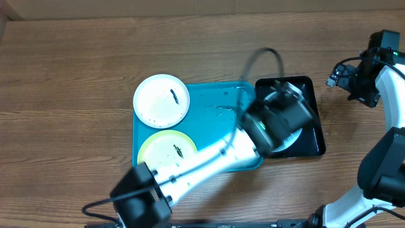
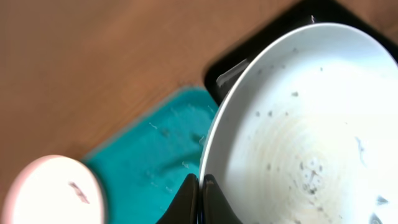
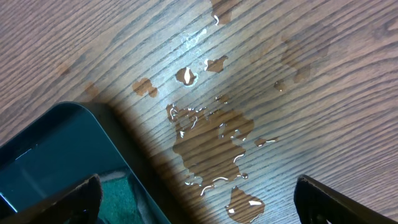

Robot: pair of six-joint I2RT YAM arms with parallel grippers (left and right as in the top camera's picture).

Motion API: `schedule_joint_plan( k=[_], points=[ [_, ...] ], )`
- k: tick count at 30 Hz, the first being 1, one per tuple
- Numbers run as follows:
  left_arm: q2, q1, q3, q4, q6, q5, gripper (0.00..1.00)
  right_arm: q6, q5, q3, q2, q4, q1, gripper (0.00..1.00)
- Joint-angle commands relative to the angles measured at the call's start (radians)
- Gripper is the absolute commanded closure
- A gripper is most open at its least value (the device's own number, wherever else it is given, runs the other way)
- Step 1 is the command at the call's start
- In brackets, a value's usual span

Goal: Clean dirty plates on tray and stack at the side
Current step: 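Swing the white plate with the left gripper to the table's left side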

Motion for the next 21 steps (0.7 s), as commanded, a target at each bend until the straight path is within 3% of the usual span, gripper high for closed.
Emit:
schedule_joint_plan(
  k=[1, 5, 9, 14, 21],
  points=[
    [0.001, 0.207, 0.022, -0.018, -0.066, 0.538, 0.96, 0.005, 0.0, 0.022, -0.023, 0.005, -0.003, 0.0],
    [0.001, 0.443, 0.022, -0.048, -0.066, 0.979, 0.96, 0.005, 0.0, 0.022, -0.023, 0.005, -0.003, 0.0],
    [0.001, 0.686, 0.022, -0.085, -0.062, 1.236, 0.96, 0.005, 0.0, 0.022, -0.023, 0.005, -0.003, 0.0],
    [0.001, 0.991, 0.022, -0.167, -0.061, 1.274, 0.96, 0.005, 0.0, 0.022, -0.023, 0.005, -0.003, 0.0],
    [0.001, 1.346, 0.021, -0.28, -0.064, 1.163, 0.96, 0.005, 0.0, 0.022, -0.023, 0.005, -0.003, 0.0]
  ],
)
